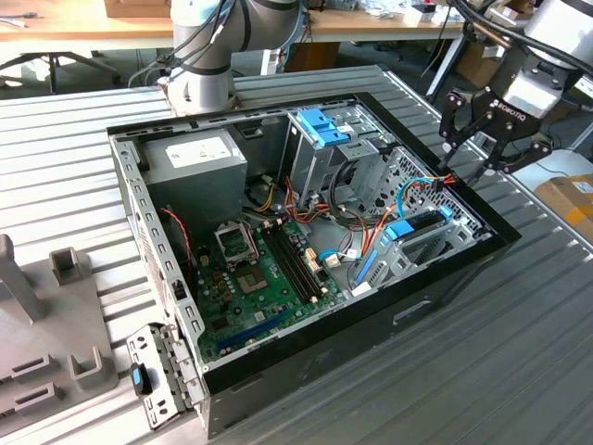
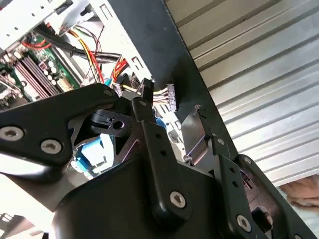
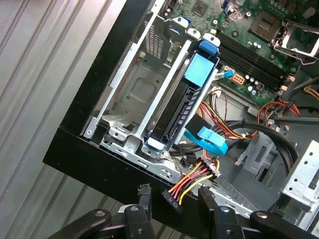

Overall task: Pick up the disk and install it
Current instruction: 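Insert the disk into the insertion slot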

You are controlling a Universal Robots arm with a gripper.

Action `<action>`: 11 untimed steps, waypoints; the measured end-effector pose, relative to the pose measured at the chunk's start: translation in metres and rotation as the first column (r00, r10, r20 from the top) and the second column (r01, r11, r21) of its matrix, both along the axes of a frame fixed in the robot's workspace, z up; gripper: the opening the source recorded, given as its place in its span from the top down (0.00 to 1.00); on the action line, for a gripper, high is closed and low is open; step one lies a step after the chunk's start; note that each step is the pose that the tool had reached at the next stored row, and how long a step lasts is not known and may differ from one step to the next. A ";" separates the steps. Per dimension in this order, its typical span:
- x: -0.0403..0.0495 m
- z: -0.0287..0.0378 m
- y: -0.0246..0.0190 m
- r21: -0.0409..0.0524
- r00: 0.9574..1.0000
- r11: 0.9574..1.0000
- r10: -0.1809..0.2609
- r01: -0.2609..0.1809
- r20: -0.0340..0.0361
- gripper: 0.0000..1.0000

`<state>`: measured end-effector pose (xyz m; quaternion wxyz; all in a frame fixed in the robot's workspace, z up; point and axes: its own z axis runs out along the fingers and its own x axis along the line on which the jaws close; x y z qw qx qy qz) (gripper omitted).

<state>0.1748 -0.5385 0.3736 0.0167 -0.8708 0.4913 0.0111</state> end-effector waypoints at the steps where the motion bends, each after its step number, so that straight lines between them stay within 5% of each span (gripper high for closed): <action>1: 0.0000 -0.0002 0.0000 0.000 0.999 0.999 0.042 -0.042 0.000 0.50; 4: 0.0000 -0.0008 0.0000 0.000 0.988 0.988 0.155 -0.155 0.000 0.50; 7: 0.0000 -0.0010 0.0000 0.000 0.977 0.977 0.213 -0.213 0.000 0.50; 11: 0.0000 -0.0010 0.0000 0.000 0.976 0.976 0.217 -0.217 0.000 0.50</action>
